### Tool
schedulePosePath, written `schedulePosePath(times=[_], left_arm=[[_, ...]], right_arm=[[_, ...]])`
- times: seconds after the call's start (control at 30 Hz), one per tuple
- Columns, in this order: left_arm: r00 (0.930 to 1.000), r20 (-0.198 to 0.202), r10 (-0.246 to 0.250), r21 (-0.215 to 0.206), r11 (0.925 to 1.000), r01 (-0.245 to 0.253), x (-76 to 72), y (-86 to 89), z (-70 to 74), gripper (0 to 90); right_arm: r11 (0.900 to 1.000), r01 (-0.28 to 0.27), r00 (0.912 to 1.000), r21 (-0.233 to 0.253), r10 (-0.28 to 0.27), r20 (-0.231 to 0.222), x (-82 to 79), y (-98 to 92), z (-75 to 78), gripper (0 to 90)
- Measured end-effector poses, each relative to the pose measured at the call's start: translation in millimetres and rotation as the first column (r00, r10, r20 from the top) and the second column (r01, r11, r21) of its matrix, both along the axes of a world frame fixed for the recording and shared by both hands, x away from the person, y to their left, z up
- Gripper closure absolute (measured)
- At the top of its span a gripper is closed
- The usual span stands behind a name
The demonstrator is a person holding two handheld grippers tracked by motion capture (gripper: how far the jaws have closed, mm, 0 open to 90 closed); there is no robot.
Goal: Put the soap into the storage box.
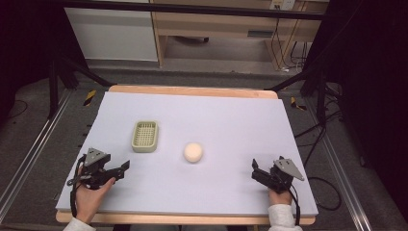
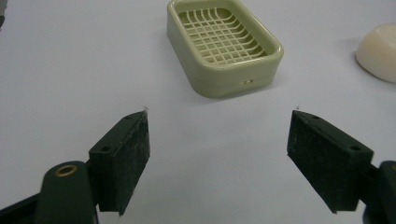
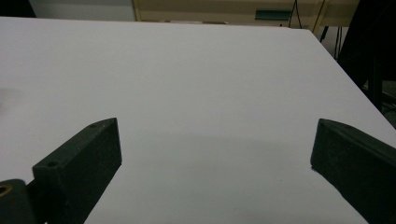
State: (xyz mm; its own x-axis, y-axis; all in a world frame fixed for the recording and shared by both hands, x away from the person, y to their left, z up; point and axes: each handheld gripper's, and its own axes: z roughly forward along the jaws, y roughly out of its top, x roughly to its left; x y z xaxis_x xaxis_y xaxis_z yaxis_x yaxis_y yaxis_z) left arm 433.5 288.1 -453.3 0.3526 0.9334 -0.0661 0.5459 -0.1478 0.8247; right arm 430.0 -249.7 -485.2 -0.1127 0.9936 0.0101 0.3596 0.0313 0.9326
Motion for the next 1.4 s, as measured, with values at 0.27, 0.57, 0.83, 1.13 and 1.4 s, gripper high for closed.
schedulePosePath(times=[0.27, 0.57, 0.83, 1.13, 1.4], left_arm=[[0.9996, 0.023, -0.018, -0.002, 0.9998, 0.018, -3.6, -5.6, 5.6, 21.8], [0.9985, 0.045, -0.032, 0.006, 0.9995, 0.032, -3.4, -17.7, 8.8, 22.8], [0.9960, 0.052, -0.073, 0.030, 0.9969, 0.072, 0.3, -35.9, 12.0, 22.3], [0.9939, 0.056, -0.096, 0.016, 0.9954, 0.095, 2.4, -47.5, 15.7, 22.2], [0.9916, 0.064, -0.113, 0.001, 0.9936, 0.113, 5.4, -59.4, 20.7, 22.0]], right_arm=[[1.000, -0.012, 0.9999, 0.004, 0.012, 0.007, -0.9, -0.3, 0.0, 2.3], [1.000, -0.012, 0.9999, -0.019, 0.013, 0.007, 0.7, -0.5, -0.7, 2.2], [1.000, -0.013, 0.9999, -0.007, 0.013, 0.000, -0.2, 0.4, -0.1, 2.2], [1.000, -0.010, 0.9999, -0.016, 0.010, -0.008, 0.1, 1.5, 0.0, 2.3], [1.000, -0.015, 0.9999, -0.013, 0.015, -0.007, 0.5, 1.8, -0.2, 2.2]])
